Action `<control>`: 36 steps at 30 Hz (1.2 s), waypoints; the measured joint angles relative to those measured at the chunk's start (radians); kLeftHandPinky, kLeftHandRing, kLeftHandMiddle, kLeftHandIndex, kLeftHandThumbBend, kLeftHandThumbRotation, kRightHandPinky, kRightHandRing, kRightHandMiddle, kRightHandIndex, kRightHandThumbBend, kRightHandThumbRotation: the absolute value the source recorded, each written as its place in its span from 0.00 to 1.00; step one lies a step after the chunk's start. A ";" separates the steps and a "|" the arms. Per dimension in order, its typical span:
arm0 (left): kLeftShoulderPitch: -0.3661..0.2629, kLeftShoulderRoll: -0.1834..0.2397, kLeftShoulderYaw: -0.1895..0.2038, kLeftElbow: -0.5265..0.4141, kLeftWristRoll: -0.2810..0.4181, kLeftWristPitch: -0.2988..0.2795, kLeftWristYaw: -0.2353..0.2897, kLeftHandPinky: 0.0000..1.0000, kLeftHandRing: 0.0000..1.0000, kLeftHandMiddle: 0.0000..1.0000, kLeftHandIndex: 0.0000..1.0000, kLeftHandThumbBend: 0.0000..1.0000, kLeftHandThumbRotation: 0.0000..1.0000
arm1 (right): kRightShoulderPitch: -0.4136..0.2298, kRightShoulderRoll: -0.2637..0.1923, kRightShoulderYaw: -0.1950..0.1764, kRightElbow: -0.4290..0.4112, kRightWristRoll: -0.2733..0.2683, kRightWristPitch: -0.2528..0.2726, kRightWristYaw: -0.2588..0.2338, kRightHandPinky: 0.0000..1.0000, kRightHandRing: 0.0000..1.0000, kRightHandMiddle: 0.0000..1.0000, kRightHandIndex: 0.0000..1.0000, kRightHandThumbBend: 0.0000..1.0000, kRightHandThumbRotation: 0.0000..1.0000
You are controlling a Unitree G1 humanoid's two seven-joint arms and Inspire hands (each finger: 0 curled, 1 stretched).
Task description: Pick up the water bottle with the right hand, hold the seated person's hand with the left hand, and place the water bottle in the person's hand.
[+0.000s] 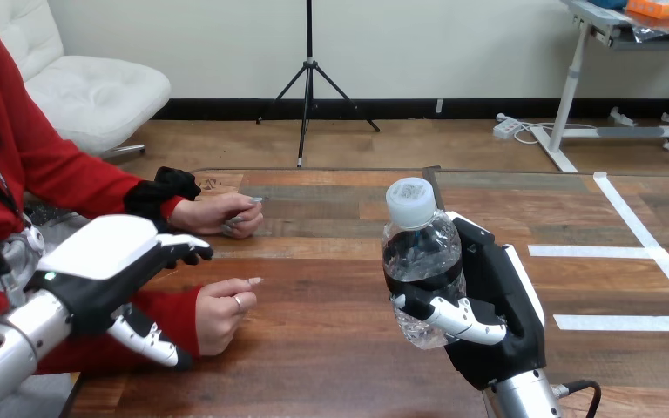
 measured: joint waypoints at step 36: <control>-0.173 -0.039 -0.143 0.362 0.101 -0.009 0.127 0.81 0.86 0.90 0.91 1.00 0.44 | 0.008 -0.001 -0.001 0.000 -0.006 0.012 -0.004 0.11 0.16 0.27 0.43 0.92 0.02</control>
